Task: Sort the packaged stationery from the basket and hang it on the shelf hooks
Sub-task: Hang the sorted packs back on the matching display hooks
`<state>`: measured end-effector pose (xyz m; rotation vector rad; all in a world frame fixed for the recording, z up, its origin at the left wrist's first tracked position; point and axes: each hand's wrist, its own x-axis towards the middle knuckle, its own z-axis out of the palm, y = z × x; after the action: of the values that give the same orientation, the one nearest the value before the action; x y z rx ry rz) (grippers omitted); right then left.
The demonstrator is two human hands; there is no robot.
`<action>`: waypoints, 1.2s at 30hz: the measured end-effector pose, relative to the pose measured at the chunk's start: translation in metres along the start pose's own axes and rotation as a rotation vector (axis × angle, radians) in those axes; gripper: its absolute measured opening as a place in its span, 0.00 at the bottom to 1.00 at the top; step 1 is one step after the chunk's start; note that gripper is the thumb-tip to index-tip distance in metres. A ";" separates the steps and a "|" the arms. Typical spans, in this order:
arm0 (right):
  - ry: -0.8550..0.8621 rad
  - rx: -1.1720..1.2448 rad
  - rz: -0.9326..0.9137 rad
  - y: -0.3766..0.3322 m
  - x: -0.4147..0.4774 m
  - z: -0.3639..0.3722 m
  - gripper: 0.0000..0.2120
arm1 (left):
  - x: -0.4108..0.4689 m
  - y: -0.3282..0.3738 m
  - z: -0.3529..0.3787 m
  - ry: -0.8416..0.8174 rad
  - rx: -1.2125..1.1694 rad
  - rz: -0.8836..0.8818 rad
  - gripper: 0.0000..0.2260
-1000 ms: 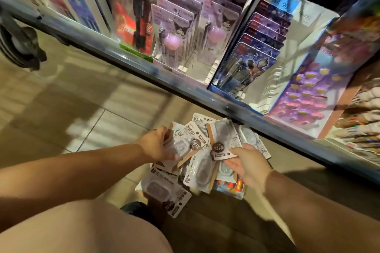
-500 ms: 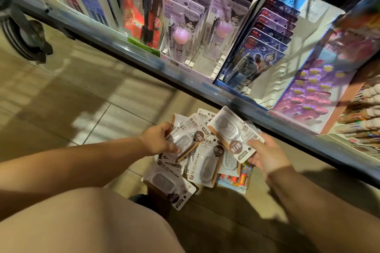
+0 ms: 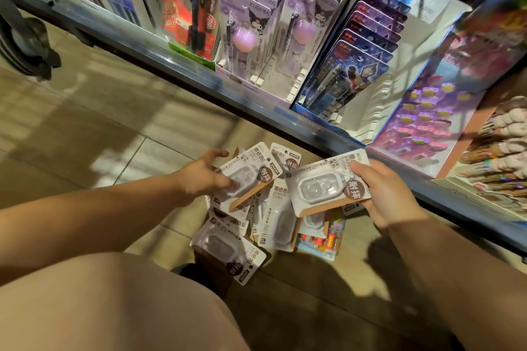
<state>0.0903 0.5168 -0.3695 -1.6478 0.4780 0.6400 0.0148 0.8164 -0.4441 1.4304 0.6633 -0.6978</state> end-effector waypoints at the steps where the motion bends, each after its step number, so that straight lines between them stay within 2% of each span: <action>1: -0.035 -0.038 0.015 0.000 -0.001 0.001 0.05 | -0.002 0.001 -0.002 -0.031 -0.050 -0.007 0.42; 3: -0.126 -0.119 0.042 -0.001 -0.003 0.007 0.07 | -0.005 0.003 -0.004 -0.103 -0.124 -0.001 0.45; 6: -0.247 -0.203 0.033 -0.003 -0.007 0.025 0.06 | -0.011 0.003 -0.006 -0.210 -0.159 0.029 0.40; 10: -0.234 -0.288 -0.050 -0.003 -0.007 0.052 0.02 | -0.022 0.005 0.006 -0.355 -0.164 0.050 0.28; 12: -0.199 -0.288 -0.100 -0.001 -0.006 0.061 0.03 | -0.026 0.006 0.014 -0.399 -0.183 0.062 0.26; 15: -0.159 -0.248 -0.125 0.001 -0.005 0.067 0.10 | -0.030 0.009 0.020 -0.384 -0.160 0.094 0.29; 18: -0.183 -0.193 -0.067 0.000 -0.005 0.067 0.10 | -0.031 0.012 0.022 -0.332 -0.145 0.109 0.29; 21: -0.265 -0.180 0.011 -0.007 -0.008 0.064 0.23 | -0.029 0.013 0.023 -0.342 -0.126 0.122 0.35; 24: -0.286 -0.174 0.035 -0.012 -0.005 0.063 0.27 | -0.030 0.013 0.023 -0.368 -0.074 0.133 0.31; 29: -0.163 -0.285 -0.124 -0.007 0.000 0.074 0.16 | -0.035 0.017 0.029 -0.433 -0.085 0.061 0.25; 34: -0.128 -0.321 -0.092 0.003 -0.001 0.086 0.13 | -0.037 0.016 0.034 -0.429 -0.246 0.007 0.18; 36: -0.122 -0.359 -0.098 0.003 -0.007 0.091 0.12 | -0.036 0.013 0.033 -0.425 -0.256 0.012 0.24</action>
<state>0.0698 0.6057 -0.3766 -1.9421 0.1981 0.7805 0.0013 0.7852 -0.4074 1.0073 0.3928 -0.8433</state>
